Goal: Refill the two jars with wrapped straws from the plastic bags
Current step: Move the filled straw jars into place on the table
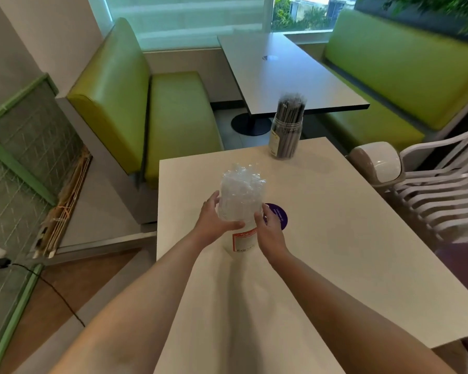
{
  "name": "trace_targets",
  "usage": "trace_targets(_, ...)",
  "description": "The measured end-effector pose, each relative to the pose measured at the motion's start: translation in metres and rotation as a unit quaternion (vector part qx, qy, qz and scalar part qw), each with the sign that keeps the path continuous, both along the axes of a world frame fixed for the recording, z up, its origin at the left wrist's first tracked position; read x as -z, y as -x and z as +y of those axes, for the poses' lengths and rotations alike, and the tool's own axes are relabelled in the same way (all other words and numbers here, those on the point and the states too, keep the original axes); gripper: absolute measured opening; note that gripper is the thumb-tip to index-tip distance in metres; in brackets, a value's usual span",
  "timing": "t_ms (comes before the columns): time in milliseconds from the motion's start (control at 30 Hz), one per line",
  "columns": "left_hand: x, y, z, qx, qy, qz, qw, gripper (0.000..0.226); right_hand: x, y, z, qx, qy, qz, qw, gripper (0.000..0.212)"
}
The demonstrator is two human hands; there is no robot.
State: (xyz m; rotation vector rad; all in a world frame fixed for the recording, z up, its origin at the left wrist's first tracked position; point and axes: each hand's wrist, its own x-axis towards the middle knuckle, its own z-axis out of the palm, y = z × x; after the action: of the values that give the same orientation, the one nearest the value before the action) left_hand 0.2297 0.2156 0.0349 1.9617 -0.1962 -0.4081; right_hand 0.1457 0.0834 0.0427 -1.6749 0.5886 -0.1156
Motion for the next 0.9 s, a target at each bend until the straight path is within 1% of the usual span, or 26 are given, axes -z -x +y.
trace_targets(100, -0.004, -0.001, -0.001, 0.005, -0.040, 0.004, 0.999, 0.116, 0.009, -0.009, -0.004, -0.015, 0.002, 0.003, 1.000, 0.055)
trace_targets(167, -0.007, -0.001, 0.000, 0.009, -0.053, 0.016, 0.998, 0.127, 0.013, -0.016, -0.007, -0.022, -0.006, 0.018, 1.000, 0.060)
trace_targets(200, -0.007, -0.002, 0.002, 0.007, -0.059, 0.020, 0.998, 0.132, 0.011, -0.020, -0.008, -0.022, -0.013, 0.020, 0.999, 0.058)
trace_targets(267, -0.007, -0.002, 0.004, -0.009, -0.069, 0.020, 0.997, 0.137, 0.006, -0.026, -0.013, -0.025, -0.032, 0.018, 0.999, 0.047)
trace_targets(300, -0.006, -0.001, 0.004, -0.018, -0.070, 0.020, 0.997, 0.134, 0.004, -0.028, -0.016, -0.023, -0.042, 0.021, 0.999, 0.043)
trace_targets(367, -0.001, -0.002, 0.007, -0.036, -0.059, 0.015, 0.998, 0.122, 0.004, -0.034, -0.021, 0.006, -0.054, 0.040, 0.998, 0.036)
trace_targets(433, 0.004, 0.000, 0.008, -0.044, -0.026, 0.019, 0.999, 0.110, 0.005, -0.038, -0.021, 0.043, -0.053, 0.062, 0.996, 0.026)
trace_targets(467, 0.006, 0.000, 0.008, -0.045, -0.005, 0.027, 0.999, 0.105, 0.006, -0.040, -0.020, 0.055, -0.052, 0.066, 0.995, 0.024)
trace_targets(567, 0.009, 0.003, 0.005, -0.054, 0.033, 0.038, 0.997, 0.096, 0.011, -0.040, -0.018, 0.062, -0.069, 0.059, 0.994, 0.030)
trace_targets(633, 0.010, 0.003, 0.002, -0.070, 0.035, 0.019, 0.997, 0.103, 0.009, -0.037, -0.017, 0.042, -0.089, 0.044, 0.994, 0.030)
trace_targets(700, 0.012, 0.001, -0.001, -0.073, 0.012, 0.000, 0.997, 0.116, 0.008, -0.035, -0.015, 0.018, -0.102, 0.028, 0.994, 0.032)
trace_targets(733, 0.012, 0.001, -0.004, -0.071, 0.000, -0.002, 0.997, 0.119, 0.010, -0.036, -0.015, 0.011, -0.105, 0.021, 0.994, 0.034)
trace_targets(833, 0.009, -0.004, -0.011, -0.071, -0.004, -0.018, 0.997, 0.106, 0.010, -0.041, -0.015, -0.005, -0.096, 0.018, 0.995, 0.041)
trace_targets(900, 0.006, -0.008, -0.015, -0.083, -0.001, -0.025, 0.996, 0.102, 0.013, -0.051, -0.018, -0.019, -0.080, 0.026, 0.996, 0.044)
